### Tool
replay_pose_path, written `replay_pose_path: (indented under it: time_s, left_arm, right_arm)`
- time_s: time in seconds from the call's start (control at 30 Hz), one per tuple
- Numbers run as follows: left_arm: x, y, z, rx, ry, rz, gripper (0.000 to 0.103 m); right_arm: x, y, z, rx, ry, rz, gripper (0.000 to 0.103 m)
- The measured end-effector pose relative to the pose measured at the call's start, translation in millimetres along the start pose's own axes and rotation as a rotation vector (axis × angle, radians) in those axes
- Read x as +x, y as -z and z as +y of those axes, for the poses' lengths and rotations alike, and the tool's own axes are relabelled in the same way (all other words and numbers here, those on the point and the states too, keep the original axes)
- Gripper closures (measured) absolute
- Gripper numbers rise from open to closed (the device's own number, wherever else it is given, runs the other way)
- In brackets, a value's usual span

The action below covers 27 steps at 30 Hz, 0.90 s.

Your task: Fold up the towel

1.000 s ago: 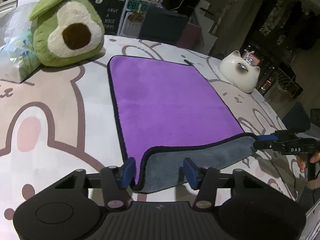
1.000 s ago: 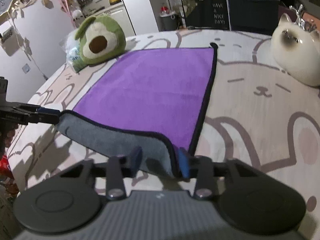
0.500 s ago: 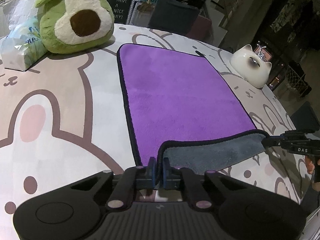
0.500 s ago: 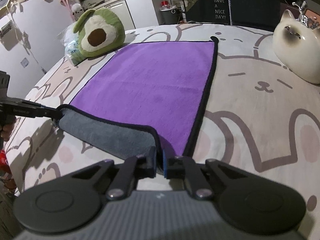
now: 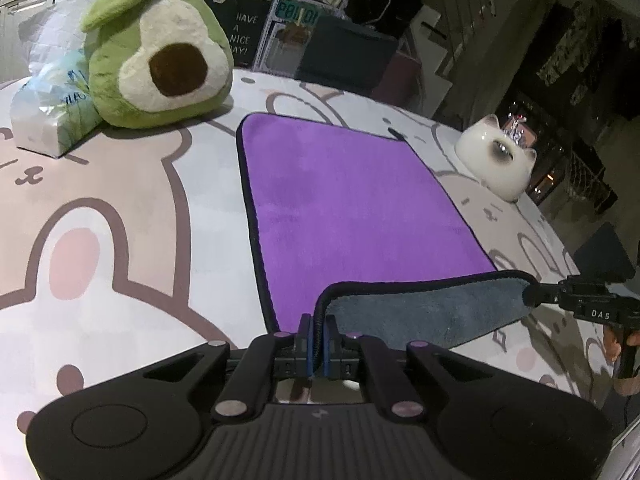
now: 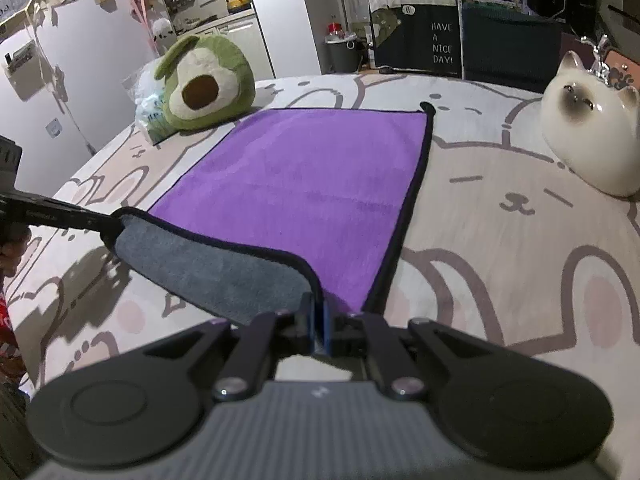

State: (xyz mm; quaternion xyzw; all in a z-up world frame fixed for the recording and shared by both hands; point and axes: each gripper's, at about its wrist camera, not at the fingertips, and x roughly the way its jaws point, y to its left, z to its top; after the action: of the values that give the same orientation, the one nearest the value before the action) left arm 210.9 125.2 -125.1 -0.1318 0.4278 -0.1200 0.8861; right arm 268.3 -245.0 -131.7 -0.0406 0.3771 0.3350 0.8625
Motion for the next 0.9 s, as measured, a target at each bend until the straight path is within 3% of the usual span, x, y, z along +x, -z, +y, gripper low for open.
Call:
replay_pose_path:
  time_s: [0.33,0.9]
  left_arm:
    - [-13.3,-29.7,-9.5,0.075,-0.002,-0.056,0.098]
    - [4.6,-96.6,-1.2,0.132,-0.037,-0.12,0.099]
  right_arm:
    - [-8.4,-20.3,0.8,-0.024,-0.008,-0.054,0.098]
    - [7.4,-90.5,-21.1,-0.014,0.043,-0.156,0.098]
